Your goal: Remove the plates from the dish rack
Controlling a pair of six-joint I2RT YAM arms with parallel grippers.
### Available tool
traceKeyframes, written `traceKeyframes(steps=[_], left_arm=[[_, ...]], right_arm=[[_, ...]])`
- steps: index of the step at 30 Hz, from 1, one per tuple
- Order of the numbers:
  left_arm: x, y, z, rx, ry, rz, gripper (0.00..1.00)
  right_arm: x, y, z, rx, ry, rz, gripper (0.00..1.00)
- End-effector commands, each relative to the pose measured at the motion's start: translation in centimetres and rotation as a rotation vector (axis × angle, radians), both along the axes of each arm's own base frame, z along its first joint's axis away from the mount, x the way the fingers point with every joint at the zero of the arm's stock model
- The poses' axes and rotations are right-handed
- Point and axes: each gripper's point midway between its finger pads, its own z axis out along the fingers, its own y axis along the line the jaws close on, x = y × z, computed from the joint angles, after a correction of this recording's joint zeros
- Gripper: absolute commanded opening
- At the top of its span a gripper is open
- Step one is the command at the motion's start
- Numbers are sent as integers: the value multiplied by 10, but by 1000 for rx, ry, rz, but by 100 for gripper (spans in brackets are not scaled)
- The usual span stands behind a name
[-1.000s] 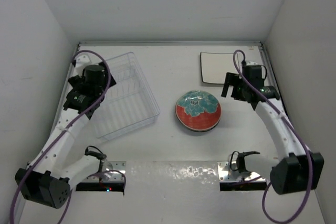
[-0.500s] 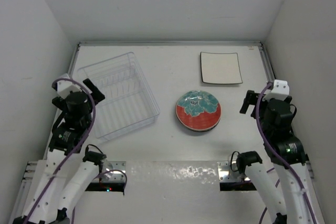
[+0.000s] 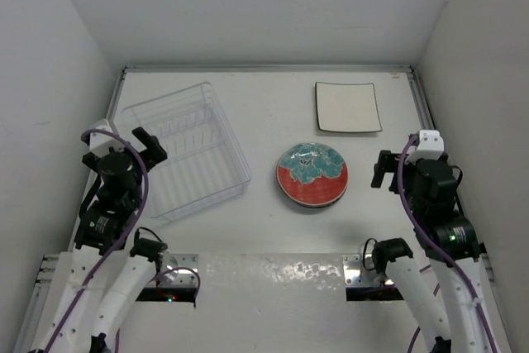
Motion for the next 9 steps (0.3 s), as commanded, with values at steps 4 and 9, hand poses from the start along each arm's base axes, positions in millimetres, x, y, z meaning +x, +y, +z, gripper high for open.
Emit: traceKeyframes(steps=[4,9], left_arm=[[6,-4,8,1,-34,-26,100],[6,-5,7,3,-30,-27,100]], right_arm=[[2,3,6,-9,-7,22,99],[2,1,2,-11,-1,9,99]])
